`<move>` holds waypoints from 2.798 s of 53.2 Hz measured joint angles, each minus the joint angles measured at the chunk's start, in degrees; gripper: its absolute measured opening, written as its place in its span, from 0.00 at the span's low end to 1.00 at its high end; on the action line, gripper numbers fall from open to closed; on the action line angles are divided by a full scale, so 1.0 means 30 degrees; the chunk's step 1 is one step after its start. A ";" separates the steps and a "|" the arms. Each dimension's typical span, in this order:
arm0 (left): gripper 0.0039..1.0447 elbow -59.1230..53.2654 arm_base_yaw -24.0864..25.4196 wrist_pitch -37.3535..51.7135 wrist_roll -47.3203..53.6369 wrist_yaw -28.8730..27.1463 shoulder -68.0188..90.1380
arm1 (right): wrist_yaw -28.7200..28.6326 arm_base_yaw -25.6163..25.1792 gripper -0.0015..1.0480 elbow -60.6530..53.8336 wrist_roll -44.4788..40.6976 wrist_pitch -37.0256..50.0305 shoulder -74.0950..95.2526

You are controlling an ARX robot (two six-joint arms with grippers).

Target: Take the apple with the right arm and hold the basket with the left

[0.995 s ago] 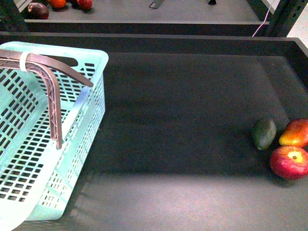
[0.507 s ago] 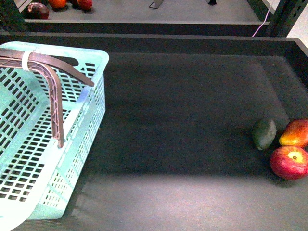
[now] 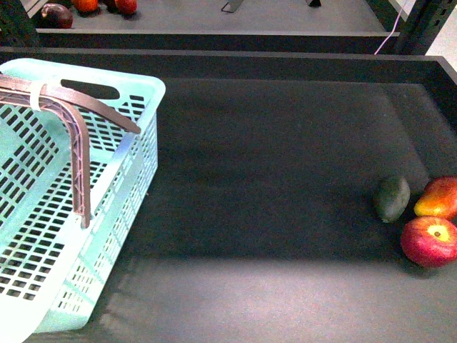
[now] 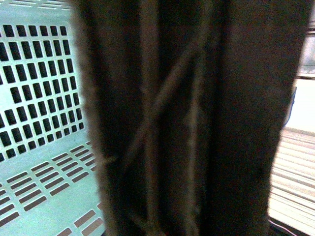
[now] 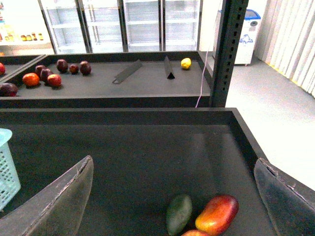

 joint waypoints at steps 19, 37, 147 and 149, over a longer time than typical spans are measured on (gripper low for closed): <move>0.14 -0.0503 -0.0299 -0.3614 0.2011 0.1392 -0.4801 | 0.0000 0.0000 0.92 0.0000 0.0000 0.0000 0.0000; 0.14 0.1137 -0.3774 -0.6105 0.2943 0.1792 -0.5610 | 0.0000 0.0000 0.92 0.0000 0.0007 0.0000 0.0000; 0.14 0.6207 -1.2604 -0.9238 0.5814 0.1705 -0.3891 | -0.2892 -0.5785 0.92 0.3242 -0.2237 -0.1632 1.6903; 0.14 0.6207 -1.2604 -0.9238 0.5843 0.1647 -0.3891 | -0.2994 -0.5938 0.92 0.3249 -0.3133 0.0415 1.9358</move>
